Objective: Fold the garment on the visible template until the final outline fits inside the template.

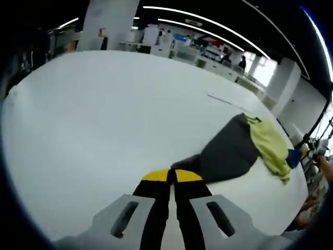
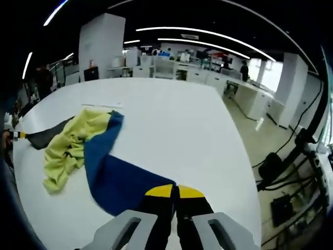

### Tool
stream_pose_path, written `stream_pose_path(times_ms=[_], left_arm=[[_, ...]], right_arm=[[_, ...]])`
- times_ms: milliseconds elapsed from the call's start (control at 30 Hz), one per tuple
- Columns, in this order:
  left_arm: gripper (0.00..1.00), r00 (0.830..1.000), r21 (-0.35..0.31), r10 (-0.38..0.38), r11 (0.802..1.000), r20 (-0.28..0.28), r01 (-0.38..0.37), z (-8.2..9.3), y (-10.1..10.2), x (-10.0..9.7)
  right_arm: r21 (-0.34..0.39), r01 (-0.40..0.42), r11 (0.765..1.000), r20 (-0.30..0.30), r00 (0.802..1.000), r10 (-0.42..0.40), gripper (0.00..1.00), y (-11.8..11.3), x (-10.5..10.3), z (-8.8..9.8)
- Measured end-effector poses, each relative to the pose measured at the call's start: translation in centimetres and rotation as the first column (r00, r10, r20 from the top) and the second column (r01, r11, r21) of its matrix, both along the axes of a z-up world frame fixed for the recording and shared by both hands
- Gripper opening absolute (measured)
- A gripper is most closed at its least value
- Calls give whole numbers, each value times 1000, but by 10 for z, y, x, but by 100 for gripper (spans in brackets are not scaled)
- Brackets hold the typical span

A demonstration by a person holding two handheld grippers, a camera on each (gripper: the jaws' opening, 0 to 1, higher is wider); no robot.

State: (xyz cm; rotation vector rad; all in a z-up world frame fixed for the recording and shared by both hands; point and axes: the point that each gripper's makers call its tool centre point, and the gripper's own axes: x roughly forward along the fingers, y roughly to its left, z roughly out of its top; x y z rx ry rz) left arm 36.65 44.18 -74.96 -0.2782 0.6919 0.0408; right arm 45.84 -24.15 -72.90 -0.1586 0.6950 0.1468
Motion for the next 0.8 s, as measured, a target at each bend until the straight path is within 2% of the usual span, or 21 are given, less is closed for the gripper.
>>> stream_pose_path(times_ms=[367, 533, 733, 800], left_arm=[[0, 999, 52, 15, 999, -50, -13, -6, 24, 1], [0, 997, 70, 37, 997, -62, -33, -6, 36, 7], [0, 997, 101, 24, 995, -80, -16, -7, 41, 13], [0, 997, 93, 23, 996, -76, -16, -8, 44, 16]], right_arm=[[-39, 62, 997, -25, 998, -63, 0, -32, -6, -1], [-35, 84, 996, -24, 996, -85, 0, -39, -8, 1], [-46, 114, 992, -30, 993, -116, 0, -51, -10, 2], [-45, 129, 991, -33, 991, -130, 0, -55, -11, 1]])
